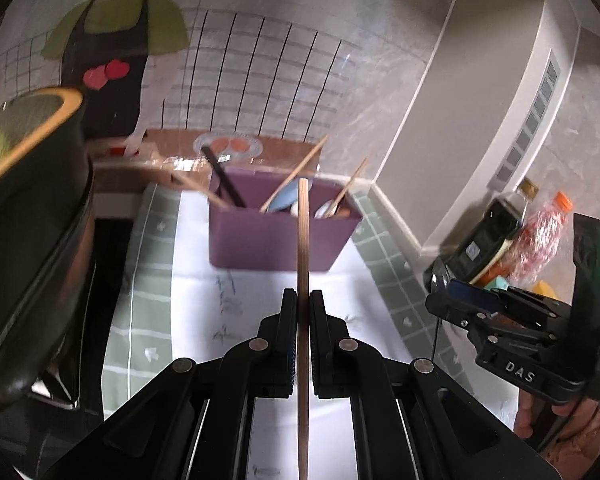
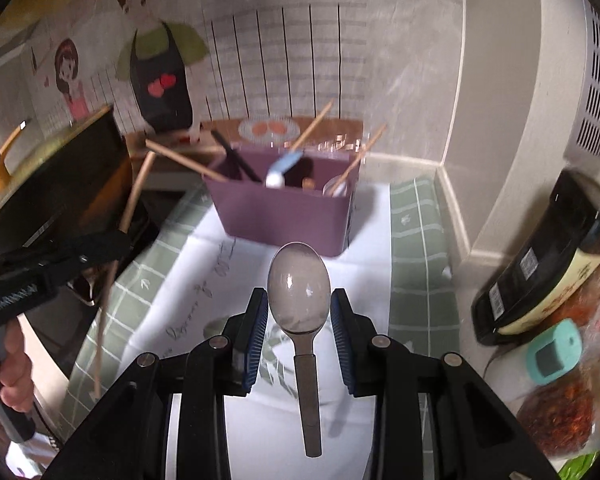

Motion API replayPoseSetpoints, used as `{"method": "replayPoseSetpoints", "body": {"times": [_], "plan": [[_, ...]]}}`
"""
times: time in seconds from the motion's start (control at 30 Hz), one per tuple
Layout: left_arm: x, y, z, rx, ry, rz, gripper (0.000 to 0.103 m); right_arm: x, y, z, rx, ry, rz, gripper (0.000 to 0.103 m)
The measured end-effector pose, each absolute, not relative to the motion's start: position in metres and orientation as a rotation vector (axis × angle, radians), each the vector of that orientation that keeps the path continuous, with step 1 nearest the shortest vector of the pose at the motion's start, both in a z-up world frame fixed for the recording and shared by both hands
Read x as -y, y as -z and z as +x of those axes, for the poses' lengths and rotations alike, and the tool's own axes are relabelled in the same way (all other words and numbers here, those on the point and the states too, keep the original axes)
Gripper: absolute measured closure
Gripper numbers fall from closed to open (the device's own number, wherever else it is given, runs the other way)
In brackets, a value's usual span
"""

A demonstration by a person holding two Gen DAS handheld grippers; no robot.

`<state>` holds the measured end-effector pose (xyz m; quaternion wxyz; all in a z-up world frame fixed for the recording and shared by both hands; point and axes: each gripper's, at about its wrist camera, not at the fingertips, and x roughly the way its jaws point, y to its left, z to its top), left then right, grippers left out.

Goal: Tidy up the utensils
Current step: 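Lift the metal spoon and chopstick above the purple holder with both tools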

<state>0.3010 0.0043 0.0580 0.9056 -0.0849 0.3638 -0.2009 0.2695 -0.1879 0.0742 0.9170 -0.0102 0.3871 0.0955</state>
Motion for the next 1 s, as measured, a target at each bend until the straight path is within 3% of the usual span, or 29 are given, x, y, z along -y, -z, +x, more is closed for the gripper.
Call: {"method": "replayPoseSetpoints", "body": {"times": [0.13,0.37,0.47,0.63,1.0], "plan": [[-0.003,-0.104,0.315,-0.624,0.417,-0.201,0.097,0.19,-0.117,0.284,-0.7,-0.202,-0.007,0.074],[0.006,-0.214,0.329,-0.267,0.414,-0.181,0.097,0.189,-0.231,0.297,-0.338,-0.192,-0.034,0.074],[0.011,-0.237,0.337,-0.158,0.386,-0.158,0.097,0.189,-0.261,0.305,-0.217,-0.201,-0.037,0.074],[0.016,-0.228,0.365,-0.092,0.312,-0.153,0.097,0.193,-0.259,0.332,-0.201,-0.212,-0.002,0.073],[0.01,-0.137,0.458,-0.256,0.199,-0.241,0.097,0.199,-0.162,0.415,-0.369,-0.24,0.043,0.074]]}}
